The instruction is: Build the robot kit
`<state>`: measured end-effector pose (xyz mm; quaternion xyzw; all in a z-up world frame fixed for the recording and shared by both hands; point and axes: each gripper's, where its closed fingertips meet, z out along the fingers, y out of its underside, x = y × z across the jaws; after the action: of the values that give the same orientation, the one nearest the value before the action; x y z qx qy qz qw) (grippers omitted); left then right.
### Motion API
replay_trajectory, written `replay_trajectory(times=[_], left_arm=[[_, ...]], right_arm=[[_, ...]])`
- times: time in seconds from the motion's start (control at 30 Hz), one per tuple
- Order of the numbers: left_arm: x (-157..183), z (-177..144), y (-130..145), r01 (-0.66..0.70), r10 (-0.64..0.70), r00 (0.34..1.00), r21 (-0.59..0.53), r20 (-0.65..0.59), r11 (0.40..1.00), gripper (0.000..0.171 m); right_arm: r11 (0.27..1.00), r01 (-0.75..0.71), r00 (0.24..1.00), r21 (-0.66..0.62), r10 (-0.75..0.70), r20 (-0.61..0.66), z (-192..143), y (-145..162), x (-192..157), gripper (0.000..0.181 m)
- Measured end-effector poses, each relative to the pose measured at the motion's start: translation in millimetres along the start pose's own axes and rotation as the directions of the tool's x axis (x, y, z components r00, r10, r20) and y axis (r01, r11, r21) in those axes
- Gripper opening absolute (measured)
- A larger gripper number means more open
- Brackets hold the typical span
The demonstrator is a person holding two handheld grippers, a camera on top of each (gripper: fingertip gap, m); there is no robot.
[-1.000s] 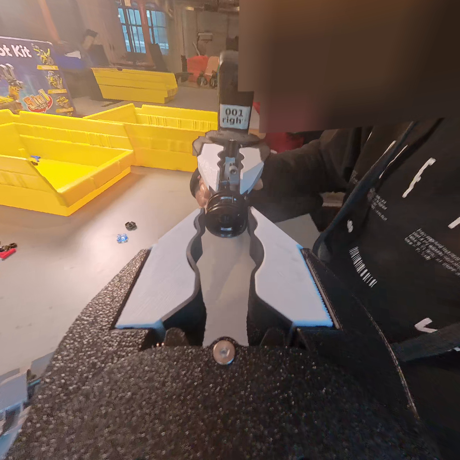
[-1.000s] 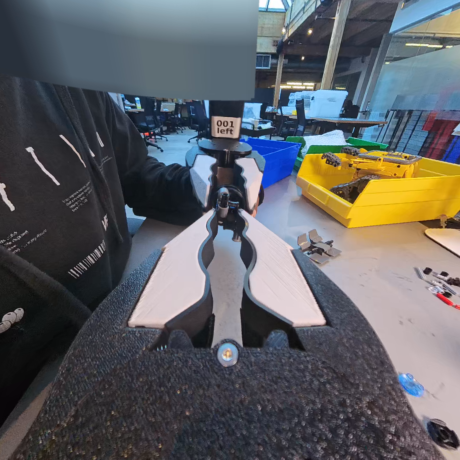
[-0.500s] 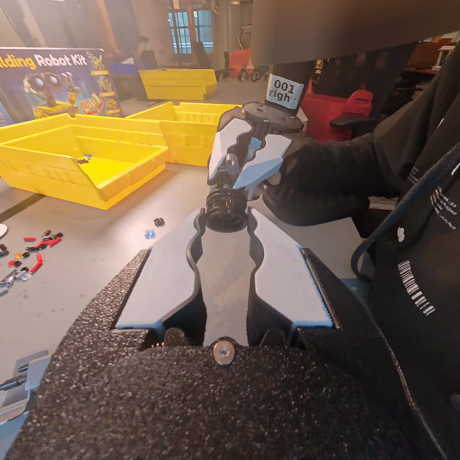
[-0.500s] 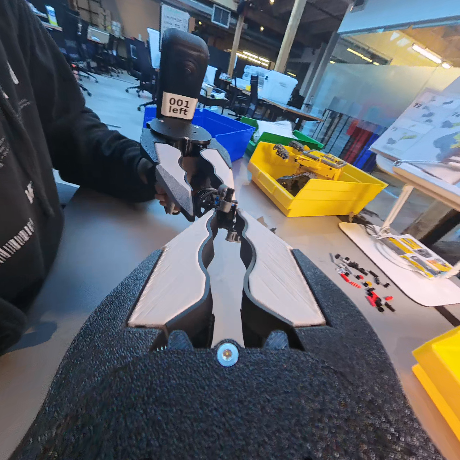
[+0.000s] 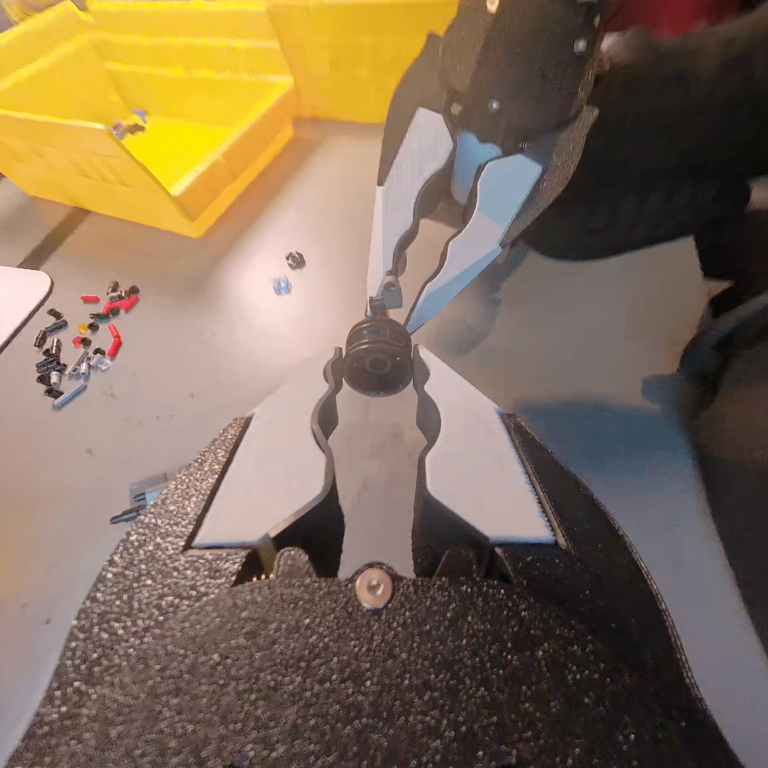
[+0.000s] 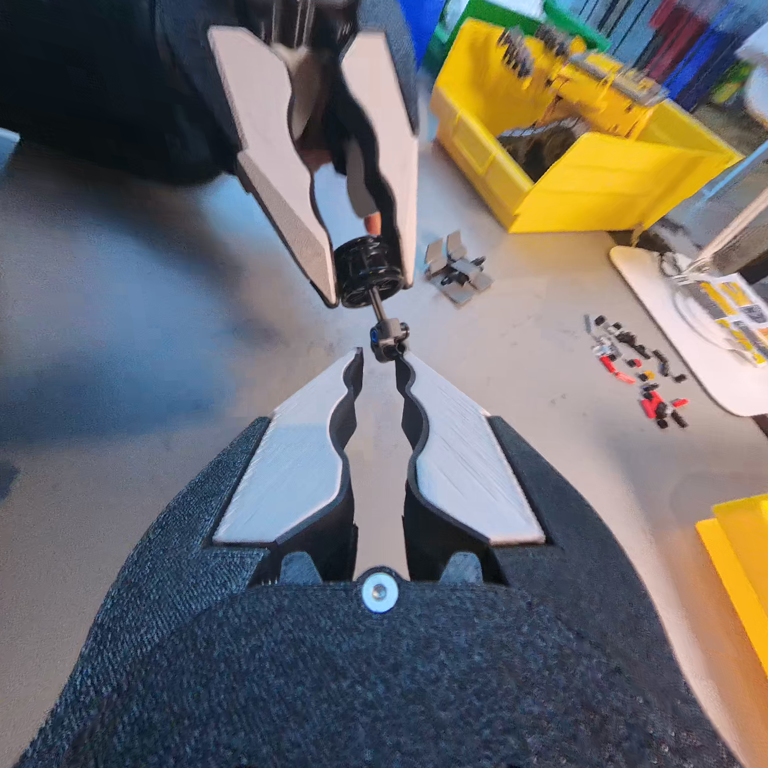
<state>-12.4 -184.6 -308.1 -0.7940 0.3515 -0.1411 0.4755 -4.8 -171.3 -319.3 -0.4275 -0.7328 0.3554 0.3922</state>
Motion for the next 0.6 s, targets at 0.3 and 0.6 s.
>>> replay_trajectory(times=[0.3, 0.6], left_arm=[[13.6, 3.0, 32.8, -0.248, 0.140, 0.956, -0.462, -0.256, 0.852, 0.032], [27.0, 20.1, 31.1, -0.391, 0.144, 0.890, -0.561, -0.433, 0.729, 0.033]], right_arm=[[0.962, 0.098, 0.982, -0.254, -0.053, 0.179, 14.0, 40.2, -32.8, 0.020], [0.964, 0.038, 0.974, -0.261, 0.023, 0.227, -9.7, 53.0, -36.9, 0.028]])
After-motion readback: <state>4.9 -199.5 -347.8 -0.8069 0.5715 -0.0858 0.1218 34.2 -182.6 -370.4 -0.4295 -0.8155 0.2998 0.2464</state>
